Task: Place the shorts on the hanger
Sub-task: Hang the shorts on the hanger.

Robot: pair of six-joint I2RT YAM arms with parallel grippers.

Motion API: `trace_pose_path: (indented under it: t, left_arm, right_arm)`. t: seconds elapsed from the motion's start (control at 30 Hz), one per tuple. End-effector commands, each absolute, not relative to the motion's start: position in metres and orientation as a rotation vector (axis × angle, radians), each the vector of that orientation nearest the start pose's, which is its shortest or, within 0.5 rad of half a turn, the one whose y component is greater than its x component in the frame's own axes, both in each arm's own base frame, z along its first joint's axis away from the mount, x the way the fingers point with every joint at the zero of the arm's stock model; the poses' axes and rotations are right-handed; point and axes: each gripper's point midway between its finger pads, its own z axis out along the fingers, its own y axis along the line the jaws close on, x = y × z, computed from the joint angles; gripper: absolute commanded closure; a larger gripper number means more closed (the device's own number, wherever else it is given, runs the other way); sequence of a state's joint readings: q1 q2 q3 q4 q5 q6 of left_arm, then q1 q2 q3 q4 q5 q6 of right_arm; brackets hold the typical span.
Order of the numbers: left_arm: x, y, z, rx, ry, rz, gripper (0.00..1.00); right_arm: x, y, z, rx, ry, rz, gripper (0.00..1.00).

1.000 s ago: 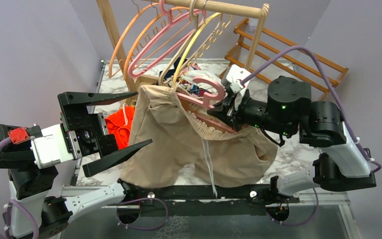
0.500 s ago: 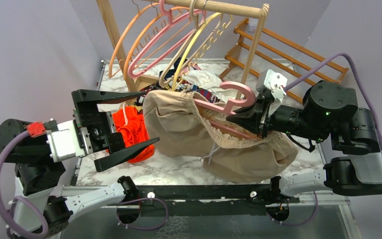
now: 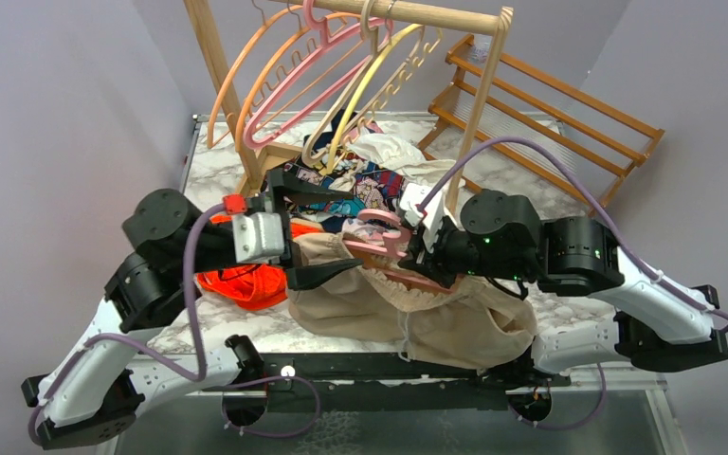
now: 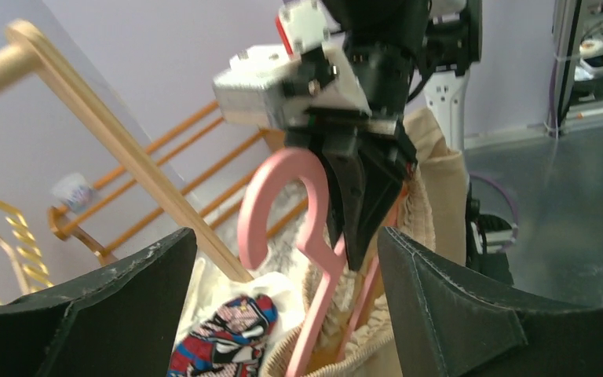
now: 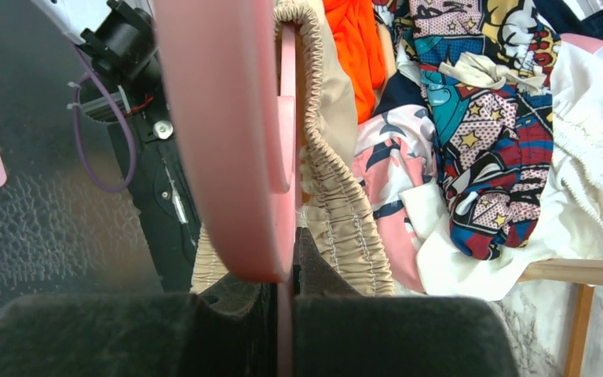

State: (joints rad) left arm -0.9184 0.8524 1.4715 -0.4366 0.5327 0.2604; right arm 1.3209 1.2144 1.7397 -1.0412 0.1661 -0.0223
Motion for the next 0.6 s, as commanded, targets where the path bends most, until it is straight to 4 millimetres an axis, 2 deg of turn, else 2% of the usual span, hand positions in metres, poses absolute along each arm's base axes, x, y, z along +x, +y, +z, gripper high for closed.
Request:
trace_pose_path:
  t: [0.0, 0.2, 0.4, 0.57]
  left_arm:
    - [0.084, -0.254, 0.479, 1.223, 0.941, -0.950, 0.15]
    - [0.087, -0.266, 0.444, 1.281, 1.004, -0.984, 0.29]
    - [0.089, -0.266, 0.441, 1.272, 1.013, -0.975, 0.38]
    - [0.077, -0.265, 0.443, 1.289, 1.008, -1.043, 0.38]
  right_arm:
    - [0.098, 0.289, 0.408, -1.137, 1.658, 0.746, 0.99]
    - [0.089, 0.287, 0.393, -1.158, 1.672, 0.790, 0.99]
    - [0.081, 0.285, 0.374, -1.201, 1.651, 0.828, 0.99]
    - [0.075, 0.281, 0.362, -1.256, 1.582, 0.841, 0.99]
